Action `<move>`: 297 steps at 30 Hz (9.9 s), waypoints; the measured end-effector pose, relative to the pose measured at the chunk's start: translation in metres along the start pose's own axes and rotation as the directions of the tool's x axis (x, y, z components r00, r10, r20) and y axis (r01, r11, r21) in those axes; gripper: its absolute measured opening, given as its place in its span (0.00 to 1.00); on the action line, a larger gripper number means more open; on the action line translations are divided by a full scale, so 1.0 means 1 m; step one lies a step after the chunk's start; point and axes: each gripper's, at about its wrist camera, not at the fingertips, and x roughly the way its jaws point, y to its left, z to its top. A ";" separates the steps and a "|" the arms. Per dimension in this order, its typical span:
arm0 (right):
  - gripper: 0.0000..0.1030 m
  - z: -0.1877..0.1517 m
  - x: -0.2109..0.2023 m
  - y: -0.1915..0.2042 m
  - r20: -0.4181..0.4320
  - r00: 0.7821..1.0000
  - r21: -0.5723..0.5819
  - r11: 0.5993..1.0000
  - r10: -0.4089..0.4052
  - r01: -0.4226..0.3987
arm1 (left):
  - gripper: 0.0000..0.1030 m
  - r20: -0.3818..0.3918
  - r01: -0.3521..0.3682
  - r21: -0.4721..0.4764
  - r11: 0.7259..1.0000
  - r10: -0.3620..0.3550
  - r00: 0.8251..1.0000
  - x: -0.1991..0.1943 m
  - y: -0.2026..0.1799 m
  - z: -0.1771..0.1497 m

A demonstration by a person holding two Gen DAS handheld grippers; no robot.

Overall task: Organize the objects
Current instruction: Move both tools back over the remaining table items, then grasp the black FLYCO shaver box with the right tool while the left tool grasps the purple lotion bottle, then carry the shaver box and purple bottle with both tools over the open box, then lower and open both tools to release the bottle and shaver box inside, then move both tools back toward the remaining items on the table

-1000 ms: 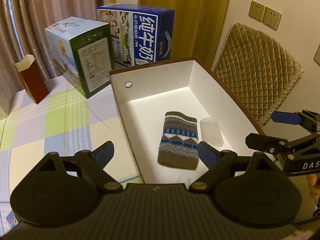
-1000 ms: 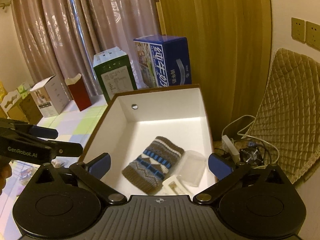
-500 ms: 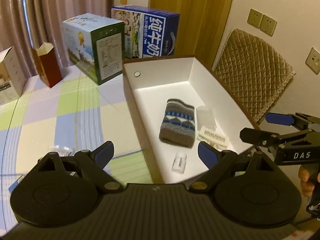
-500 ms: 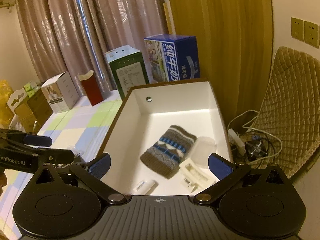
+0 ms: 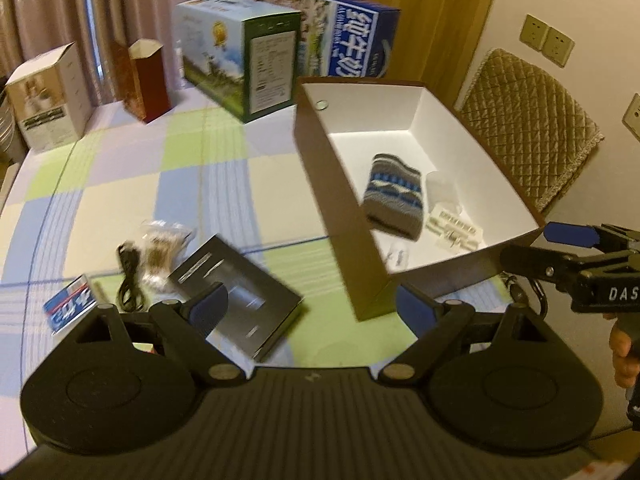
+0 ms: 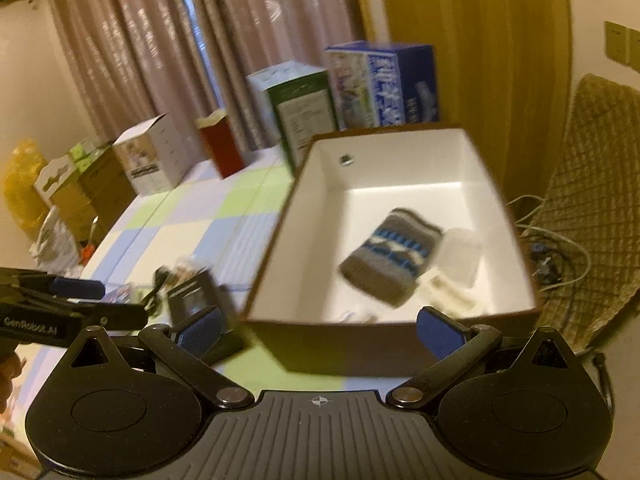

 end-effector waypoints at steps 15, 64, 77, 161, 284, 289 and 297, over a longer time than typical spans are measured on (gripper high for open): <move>0.98 -0.030 0.036 0.084 -0.103 0.985 -0.092 0.985 0.137 -0.147 | 0.86 -0.034 -0.125 -0.120 0.985 0.122 0.992 -0.033 0.080 -0.049; 0.77 -0.034 0.229 0.152 -0.257 0.965 -0.333 0.942 -0.057 -0.034 | 0.78 -0.130 -0.064 0.065 0.996 0.072 0.989 0.080 0.254 -0.090; 0.76 -0.067 0.179 0.147 -0.281 0.951 -0.224 0.972 -0.133 0.070 | 0.32 -0.143 -0.047 0.025 0.999 0.051 0.988 0.071 0.228 -0.106; 0.74 -0.011 0.022 0.104 0.038 0.997 -0.094 0.993 0.071 -0.068 | 0.27 0.108 -0.012 -0.017 1.000 0.014 0.994 -0.038 0.083 -0.027; 0.98 0.015 0.006 -0.041 0.036 0.996 0.151 0.986 -0.079 0.073 | 0.90 0.006 0.040 -0.019 0.999 -0.040 0.999 0.022 -0.013 0.028; 0.98 0.002 0.002 -0.029 0.021 0.997 0.156 0.985 -0.079 0.075 | 0.90 0.009 0.023 -0.037 0.999 -0.022 1.000 0.009 0.002 0.015; 0.98 -0.008 0.000 -0.012 0.006 0.997 0.156 0.985 -0.077 0.075 | 0.90 0.008 0.002 -0.067 0.998 -0.001 1.000 -0.007 0.025 -0.004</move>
